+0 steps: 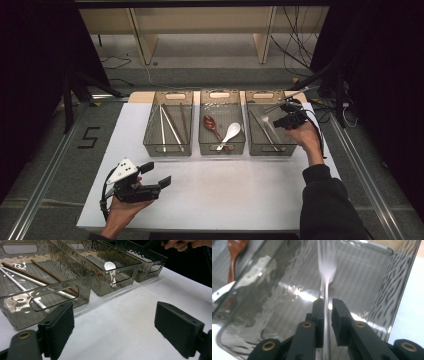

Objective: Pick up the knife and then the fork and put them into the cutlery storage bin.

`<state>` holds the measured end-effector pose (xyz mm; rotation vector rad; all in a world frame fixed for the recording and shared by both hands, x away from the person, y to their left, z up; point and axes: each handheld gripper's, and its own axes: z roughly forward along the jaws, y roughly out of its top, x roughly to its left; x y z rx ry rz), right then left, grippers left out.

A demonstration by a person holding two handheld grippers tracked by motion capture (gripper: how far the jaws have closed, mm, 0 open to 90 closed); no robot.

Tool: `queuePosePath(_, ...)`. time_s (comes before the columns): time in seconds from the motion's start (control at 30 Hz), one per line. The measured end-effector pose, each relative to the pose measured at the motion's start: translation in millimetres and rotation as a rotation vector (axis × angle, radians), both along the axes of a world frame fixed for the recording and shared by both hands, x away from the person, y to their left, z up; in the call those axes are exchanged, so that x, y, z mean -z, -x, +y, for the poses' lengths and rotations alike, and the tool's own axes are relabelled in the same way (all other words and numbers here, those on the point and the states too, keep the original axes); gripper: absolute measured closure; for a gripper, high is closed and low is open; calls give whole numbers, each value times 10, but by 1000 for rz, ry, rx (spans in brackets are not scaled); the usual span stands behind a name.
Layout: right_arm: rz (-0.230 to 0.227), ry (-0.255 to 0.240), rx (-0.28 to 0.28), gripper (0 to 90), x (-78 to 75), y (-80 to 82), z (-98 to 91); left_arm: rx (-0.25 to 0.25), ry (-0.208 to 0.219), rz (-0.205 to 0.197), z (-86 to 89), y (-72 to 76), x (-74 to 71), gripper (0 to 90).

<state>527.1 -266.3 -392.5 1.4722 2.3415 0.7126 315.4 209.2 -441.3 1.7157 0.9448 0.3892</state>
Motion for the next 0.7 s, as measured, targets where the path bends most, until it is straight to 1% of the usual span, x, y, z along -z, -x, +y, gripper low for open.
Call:
queuePosePath(0.07,-3,-11,-3,736,-23,2,9,0,-1,1,-1,0,0,157)
queuePosePath(0.13,-2,-18,-4,724,-33,5,7,-1,-1,0,0,0,0,157)
queuePosePath(0.23,9,-20,0,676,-32,16,10,0,1,1,0,-2,2,157)
queuePosePath(0.33,-7,-23,-5,620,-50,36,19,0,0,1,-1,-3,2,157)
queuePosePath(0.5,-29,-55,-12,508,-110,105,66,0,-1,2,-2,-4,3,157)
queuePosePath(0.6,-55,-76,-31,487,-137,179,102,1,-2,2,-4,-3,4,157)
queuePosePath(0.7,-84,-110,-39,451,-157,256,132,1,-2,2,-4,-3,4,157)
